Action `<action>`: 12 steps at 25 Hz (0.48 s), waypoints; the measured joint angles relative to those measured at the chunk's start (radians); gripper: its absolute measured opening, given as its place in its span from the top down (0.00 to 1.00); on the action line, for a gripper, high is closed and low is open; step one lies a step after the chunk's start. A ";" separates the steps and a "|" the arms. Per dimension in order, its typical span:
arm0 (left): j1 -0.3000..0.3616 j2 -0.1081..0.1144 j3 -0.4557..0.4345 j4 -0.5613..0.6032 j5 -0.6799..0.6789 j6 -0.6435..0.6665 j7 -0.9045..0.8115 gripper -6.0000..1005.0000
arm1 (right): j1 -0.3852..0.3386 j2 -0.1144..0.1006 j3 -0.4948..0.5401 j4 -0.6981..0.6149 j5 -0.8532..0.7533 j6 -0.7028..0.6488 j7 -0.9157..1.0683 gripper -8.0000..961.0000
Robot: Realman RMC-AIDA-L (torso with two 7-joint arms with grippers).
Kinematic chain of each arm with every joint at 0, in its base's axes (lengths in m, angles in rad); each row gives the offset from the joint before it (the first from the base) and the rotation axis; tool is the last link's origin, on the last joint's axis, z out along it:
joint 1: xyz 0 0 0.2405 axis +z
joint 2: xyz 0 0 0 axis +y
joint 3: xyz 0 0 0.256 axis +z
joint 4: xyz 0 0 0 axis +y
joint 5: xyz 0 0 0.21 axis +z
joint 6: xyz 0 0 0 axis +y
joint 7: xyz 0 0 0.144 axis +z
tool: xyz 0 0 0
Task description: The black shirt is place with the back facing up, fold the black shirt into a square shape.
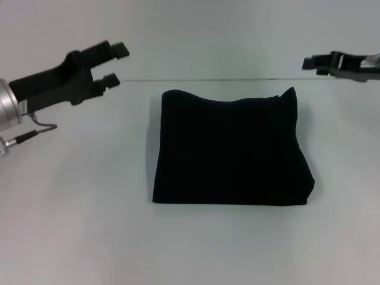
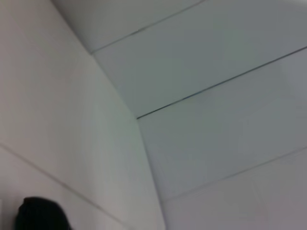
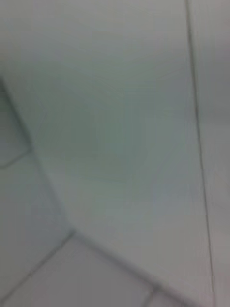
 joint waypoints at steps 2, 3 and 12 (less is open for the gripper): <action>0.009 0.010 0.001 0.011 0.061 0.053 0.018 0.13 | -0.075 0.005 0.040 -0.095 0.113 -0.167 -0.127 0.53; 0.009 0.010 0.001 0.011 0.061 0.053 0.018 0.13 | -0.075 0.005 0.040 -0.095 0.113 -0.167 -0.127 0.51; 0.019 0.005 0.017 -0.010 0.262 0.174 0.234 0.13 | -0.407 0.148 0.179 -0.142 0.506 -0.519 -0.758 0.27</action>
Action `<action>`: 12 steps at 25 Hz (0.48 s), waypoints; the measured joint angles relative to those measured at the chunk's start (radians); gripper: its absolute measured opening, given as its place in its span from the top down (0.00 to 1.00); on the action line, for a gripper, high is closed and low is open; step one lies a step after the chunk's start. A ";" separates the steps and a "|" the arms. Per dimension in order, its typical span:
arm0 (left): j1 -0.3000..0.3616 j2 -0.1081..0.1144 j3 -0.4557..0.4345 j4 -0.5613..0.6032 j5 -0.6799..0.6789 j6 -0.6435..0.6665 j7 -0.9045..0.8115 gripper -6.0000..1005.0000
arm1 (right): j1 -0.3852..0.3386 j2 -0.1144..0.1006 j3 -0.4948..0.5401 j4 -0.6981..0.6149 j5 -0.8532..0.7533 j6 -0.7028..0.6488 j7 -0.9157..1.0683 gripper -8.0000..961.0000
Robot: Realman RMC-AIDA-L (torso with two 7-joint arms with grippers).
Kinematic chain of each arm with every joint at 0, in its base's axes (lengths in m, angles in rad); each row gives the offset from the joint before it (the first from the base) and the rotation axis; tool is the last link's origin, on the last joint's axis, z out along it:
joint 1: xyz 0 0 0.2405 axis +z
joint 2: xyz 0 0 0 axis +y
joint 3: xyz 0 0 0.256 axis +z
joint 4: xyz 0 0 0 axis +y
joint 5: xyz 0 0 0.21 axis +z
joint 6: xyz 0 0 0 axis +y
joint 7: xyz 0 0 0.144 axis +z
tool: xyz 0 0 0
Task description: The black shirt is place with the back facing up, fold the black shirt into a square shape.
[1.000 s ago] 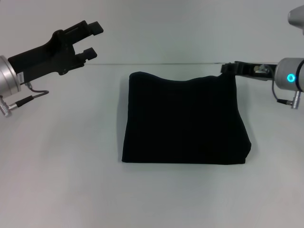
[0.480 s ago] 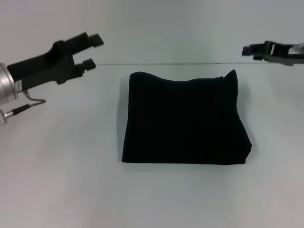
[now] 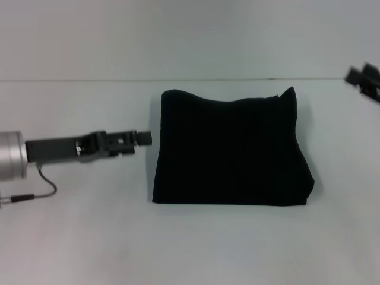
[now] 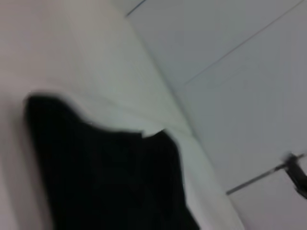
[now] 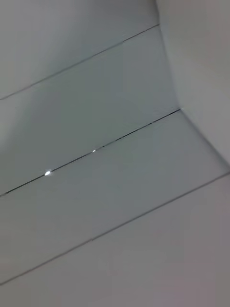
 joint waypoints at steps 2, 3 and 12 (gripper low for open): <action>-0.002 0.001 -0.001 -0.036 0.022 -0.027 -0.106 0.13 | -0.047 0.009 0.010 0.030 0.009 -0.053 -0.039 0.19; -0.001 0.001 -0.001 -0.056 0.025 -0.043 -0.182 0.13 | -0.058 0.010 0.012 0.045 0.010 -0.068 -0.048 0.19; 0.014 -0.014 0.011 -0.186 0.063 -0.178 -0.431 0.34 | -0.075 0.004 0.040 0.155 0.009 -0.095 -0.117 0.18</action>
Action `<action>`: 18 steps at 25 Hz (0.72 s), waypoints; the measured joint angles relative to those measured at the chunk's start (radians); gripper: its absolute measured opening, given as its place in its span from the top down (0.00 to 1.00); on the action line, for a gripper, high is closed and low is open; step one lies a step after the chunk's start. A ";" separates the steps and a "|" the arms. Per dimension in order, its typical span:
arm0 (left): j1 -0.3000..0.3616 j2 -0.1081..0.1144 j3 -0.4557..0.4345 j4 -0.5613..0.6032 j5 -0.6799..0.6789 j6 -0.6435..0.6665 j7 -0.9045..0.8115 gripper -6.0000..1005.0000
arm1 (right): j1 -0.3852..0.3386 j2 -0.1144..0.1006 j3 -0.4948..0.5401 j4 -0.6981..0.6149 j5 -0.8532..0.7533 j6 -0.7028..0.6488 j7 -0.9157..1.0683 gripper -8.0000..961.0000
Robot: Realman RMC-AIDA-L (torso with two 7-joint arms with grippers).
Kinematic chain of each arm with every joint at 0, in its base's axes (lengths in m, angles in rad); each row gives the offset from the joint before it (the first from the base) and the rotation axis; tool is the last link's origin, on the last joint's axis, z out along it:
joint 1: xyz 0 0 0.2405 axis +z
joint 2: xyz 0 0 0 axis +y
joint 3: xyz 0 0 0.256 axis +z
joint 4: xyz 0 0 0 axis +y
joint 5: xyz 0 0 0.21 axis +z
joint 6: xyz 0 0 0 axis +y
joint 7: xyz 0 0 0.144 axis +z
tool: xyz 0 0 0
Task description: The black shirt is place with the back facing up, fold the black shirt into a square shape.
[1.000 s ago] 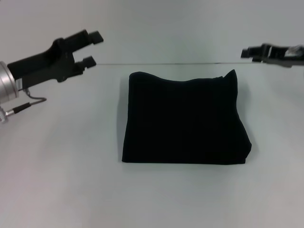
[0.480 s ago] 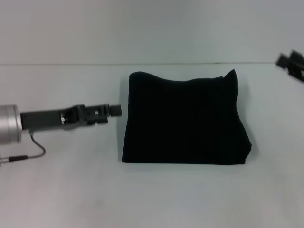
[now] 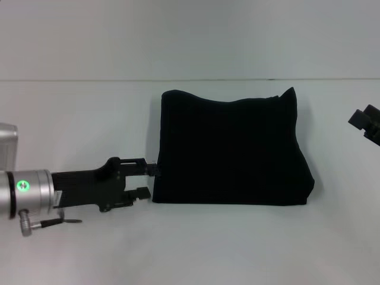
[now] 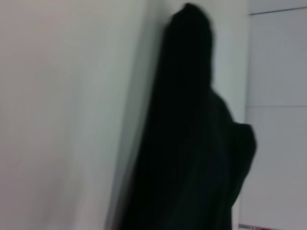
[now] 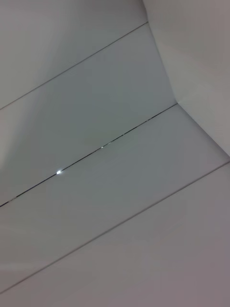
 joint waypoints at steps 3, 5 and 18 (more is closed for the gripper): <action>0.001 -0.012 0.005 -0.013 0.006 -0.024 -0.018 0.36 | 0.011 -0.004 0.000 0.000 0.000 0.000 -0.002 0.18; 0.003 -0.021 0.016 -0.019 0.010 -0.053 -0.037 0.37 | 0.016 -0.005 0.001 0.000 0.002 -0.002 -0.001 0.18; 0.004 -0.027 0.029 -0.057 0.017 -0.174 -0.063 0.56 | 0.023 -0.003 0.002 0.001 0.003 -0.002 -0.003 0.18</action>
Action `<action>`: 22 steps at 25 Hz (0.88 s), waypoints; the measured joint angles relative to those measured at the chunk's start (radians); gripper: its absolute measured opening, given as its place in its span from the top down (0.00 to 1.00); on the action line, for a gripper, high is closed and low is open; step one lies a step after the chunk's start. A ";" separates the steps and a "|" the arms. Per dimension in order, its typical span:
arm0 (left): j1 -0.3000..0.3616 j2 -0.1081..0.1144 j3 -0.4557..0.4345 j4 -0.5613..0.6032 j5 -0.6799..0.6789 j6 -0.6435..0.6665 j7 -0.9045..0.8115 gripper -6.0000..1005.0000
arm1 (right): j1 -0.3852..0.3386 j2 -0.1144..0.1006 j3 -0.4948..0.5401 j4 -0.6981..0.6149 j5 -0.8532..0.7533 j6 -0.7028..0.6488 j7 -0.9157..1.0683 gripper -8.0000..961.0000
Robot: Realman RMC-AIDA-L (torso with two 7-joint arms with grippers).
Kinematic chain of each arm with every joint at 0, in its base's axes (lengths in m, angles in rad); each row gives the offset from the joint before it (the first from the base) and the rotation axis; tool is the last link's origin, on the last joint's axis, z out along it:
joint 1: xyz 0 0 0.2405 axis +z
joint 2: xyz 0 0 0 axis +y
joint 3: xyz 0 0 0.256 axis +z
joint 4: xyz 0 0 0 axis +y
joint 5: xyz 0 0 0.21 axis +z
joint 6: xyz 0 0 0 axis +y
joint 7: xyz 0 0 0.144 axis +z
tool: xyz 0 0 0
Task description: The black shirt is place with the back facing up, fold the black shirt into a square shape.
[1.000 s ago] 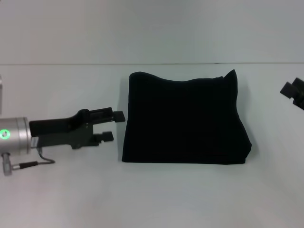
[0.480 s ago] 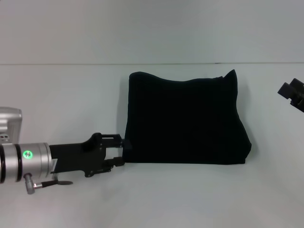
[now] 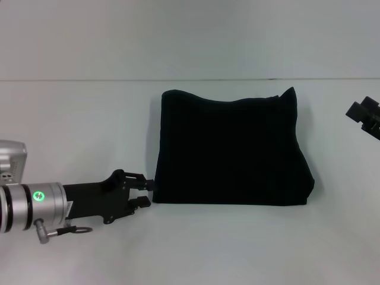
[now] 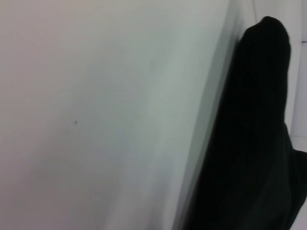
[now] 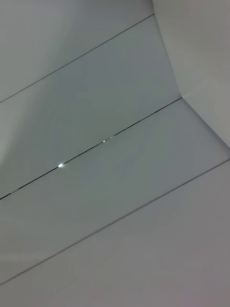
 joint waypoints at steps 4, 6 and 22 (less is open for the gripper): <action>-0.005 0.000 0.011 -0.009 0.003 -0.021 0.001 0.60 | 0.000 0.000 0.000 0.000 -0.001 0.000 0.000 0.18; -0.006 -0.003 0.015 -0.010 0.004 -0.026 0.005 0.60 | 0.000 0.001 0.000 0.000 -0.001 0.000 0.000 0.18; -0.054 -0.018 0.078 -0.028 0.002 -0.076 0.019 0.60 | -0.011 0.001 0.000 0.006 0.000 -0.008 0.005 0.18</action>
